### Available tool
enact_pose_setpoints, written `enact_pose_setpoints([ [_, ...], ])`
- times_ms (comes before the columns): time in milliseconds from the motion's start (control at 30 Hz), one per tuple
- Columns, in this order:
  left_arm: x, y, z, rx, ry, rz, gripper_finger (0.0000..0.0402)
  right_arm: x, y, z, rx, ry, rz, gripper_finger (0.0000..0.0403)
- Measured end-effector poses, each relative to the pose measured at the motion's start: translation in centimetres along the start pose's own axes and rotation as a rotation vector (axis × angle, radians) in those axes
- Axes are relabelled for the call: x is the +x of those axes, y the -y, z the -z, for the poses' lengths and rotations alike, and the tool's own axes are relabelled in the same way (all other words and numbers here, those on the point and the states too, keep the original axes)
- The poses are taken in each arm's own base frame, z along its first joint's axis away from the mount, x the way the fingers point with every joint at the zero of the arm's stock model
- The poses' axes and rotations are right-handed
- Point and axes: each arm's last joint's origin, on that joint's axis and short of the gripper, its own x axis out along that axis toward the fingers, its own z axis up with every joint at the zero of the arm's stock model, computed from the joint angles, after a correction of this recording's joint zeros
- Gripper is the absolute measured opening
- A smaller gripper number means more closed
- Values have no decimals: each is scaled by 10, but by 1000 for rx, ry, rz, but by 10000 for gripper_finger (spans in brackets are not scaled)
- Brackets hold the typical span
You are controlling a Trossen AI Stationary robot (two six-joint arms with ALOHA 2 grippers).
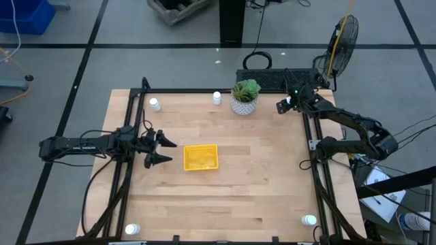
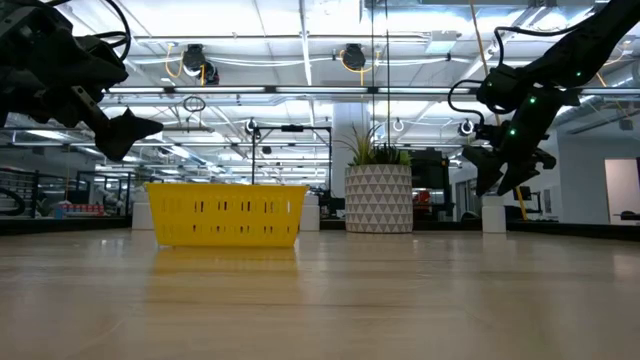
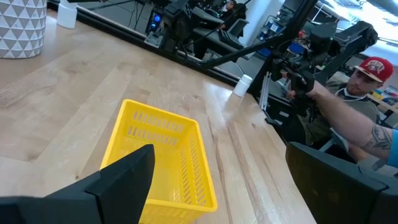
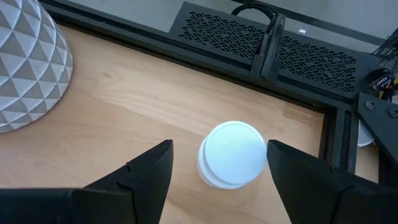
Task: Pick and place pill bottles into a basket
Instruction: Put the white pill bottle into the yellow bin
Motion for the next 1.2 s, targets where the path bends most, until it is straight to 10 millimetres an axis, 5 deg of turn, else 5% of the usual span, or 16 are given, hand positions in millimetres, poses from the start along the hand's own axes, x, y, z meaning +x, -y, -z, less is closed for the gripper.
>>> enact_pose_setpoints([
  [1200,0,1,0,1,-17,38,365,8,-7,5,9,-28,66,250],
])
